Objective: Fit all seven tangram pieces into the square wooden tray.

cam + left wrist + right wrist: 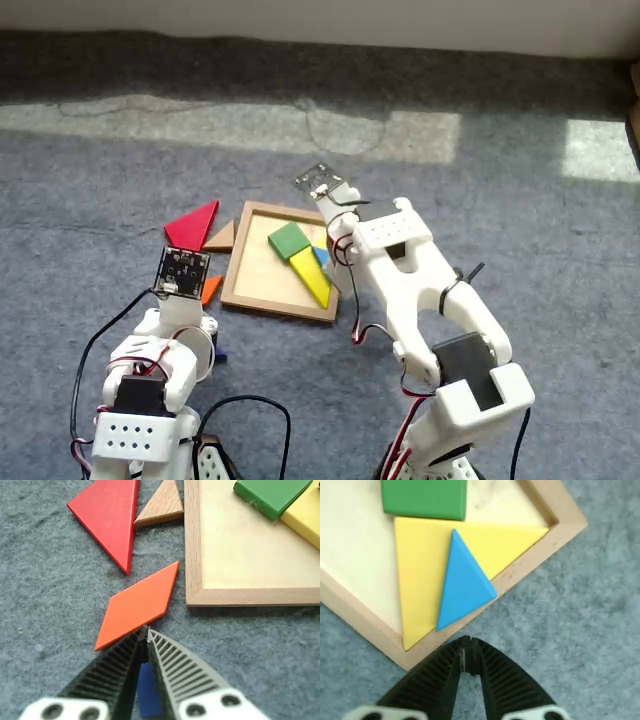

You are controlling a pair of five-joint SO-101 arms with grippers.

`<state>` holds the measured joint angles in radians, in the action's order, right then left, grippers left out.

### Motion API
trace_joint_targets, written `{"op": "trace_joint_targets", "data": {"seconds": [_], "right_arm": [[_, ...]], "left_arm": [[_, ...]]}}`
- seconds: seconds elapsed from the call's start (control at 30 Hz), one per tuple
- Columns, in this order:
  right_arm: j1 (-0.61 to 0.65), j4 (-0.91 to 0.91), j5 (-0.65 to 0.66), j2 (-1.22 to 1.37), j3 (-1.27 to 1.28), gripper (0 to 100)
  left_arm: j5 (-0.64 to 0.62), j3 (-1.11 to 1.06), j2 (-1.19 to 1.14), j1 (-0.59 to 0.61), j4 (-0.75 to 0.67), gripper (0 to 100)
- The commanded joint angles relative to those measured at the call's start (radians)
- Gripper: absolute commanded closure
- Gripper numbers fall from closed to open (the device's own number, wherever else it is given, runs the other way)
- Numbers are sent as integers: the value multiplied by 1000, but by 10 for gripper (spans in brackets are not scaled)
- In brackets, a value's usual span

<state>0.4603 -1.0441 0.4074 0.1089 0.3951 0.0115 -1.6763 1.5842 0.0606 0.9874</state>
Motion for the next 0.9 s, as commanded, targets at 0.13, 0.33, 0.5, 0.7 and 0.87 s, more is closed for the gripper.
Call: {"op": "trace_joint_targets", "data": {"seconds": [0.13, 0.33, 0.5, 0.7, 0.87], "right_arm": [[31, 82, 2, -13, -51, 993], [39, 116, 2, -13, -50, 993], [84, 156, 0, -8, -50, 993], [104, 157, 0, -7, -50, 993], [104, 162, -25, -7, -51, 993]], "left_arm": [[-6, -28, 8, 10, 6, 993], [-6, -28, 8, 10, 6, 993], [-6, -28, 8, 10, 6, 993], [-6, -28, 8, 10, 6, 993], [-6, -28, 8, 10, 6, 993]]}}
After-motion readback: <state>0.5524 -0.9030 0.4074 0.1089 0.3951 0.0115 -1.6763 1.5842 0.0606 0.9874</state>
